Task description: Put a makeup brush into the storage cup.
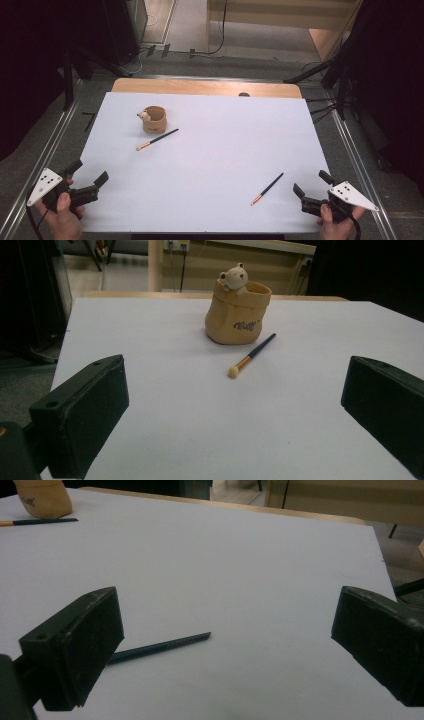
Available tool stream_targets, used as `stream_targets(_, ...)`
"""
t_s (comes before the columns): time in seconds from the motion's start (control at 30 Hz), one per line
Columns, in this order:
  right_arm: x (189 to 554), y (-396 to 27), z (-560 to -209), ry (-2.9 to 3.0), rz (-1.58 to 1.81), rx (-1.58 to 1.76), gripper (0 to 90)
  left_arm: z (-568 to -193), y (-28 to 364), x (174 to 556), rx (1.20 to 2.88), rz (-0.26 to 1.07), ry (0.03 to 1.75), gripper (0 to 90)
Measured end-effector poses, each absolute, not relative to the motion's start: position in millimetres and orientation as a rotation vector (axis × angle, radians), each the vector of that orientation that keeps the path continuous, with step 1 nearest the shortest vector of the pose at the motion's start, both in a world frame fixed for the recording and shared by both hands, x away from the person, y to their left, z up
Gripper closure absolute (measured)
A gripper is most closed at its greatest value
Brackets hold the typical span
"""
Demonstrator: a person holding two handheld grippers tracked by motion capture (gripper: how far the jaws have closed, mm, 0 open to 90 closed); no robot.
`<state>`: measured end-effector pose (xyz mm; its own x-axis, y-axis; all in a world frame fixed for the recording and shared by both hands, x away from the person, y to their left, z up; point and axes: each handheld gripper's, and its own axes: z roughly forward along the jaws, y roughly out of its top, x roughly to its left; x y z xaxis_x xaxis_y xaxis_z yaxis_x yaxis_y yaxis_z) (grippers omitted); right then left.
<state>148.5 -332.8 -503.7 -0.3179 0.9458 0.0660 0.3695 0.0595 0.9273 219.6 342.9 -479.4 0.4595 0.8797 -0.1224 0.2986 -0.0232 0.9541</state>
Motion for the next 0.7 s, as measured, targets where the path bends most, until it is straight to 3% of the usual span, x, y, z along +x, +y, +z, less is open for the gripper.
stream_targets(0.7,151.8,-331.9,-501.7,1.829,1.290,1.351,2.0,-478.5,323.2,219.9,1.628,0.663,1.030,0.0)
